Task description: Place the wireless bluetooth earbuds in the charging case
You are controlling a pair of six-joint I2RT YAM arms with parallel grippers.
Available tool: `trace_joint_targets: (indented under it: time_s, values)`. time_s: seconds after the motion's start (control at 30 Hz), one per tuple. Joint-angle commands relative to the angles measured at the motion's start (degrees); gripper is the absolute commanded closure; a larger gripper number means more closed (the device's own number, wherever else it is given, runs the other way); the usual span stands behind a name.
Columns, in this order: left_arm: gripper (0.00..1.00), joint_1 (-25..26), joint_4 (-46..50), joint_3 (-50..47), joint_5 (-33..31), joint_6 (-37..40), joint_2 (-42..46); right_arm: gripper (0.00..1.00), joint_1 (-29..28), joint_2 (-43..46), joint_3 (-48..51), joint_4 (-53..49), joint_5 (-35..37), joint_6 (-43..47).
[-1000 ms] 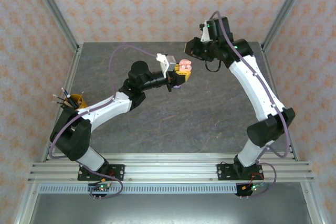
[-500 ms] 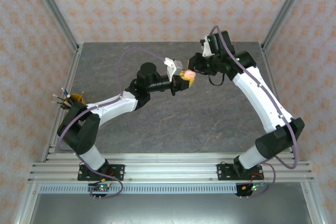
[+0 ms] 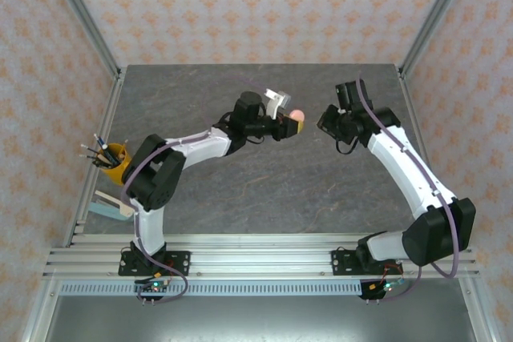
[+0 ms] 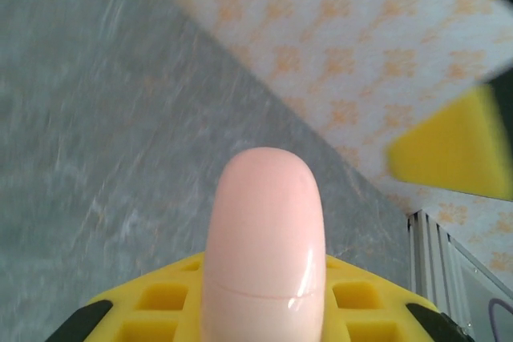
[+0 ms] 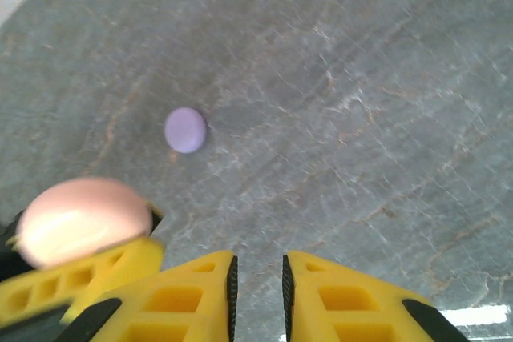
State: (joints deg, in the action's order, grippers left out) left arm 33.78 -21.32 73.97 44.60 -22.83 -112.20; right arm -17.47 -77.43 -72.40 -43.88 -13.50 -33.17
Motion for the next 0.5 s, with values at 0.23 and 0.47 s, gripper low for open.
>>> trace_joint_targets:
  time_s: [0.23,0.47]
  values:
    - [1.0,0.5,23.8,7.7,-5.5,-17.1,-9.6,0.75,-0.1,1.0,4.9,4.3,4.0,-3.8]
    - [0.93,0.5,32.6,8.9,-8.3,-19.4,-11.5,0.72,-0.1,2.1,6.4,5.0,4.2,-4.5]
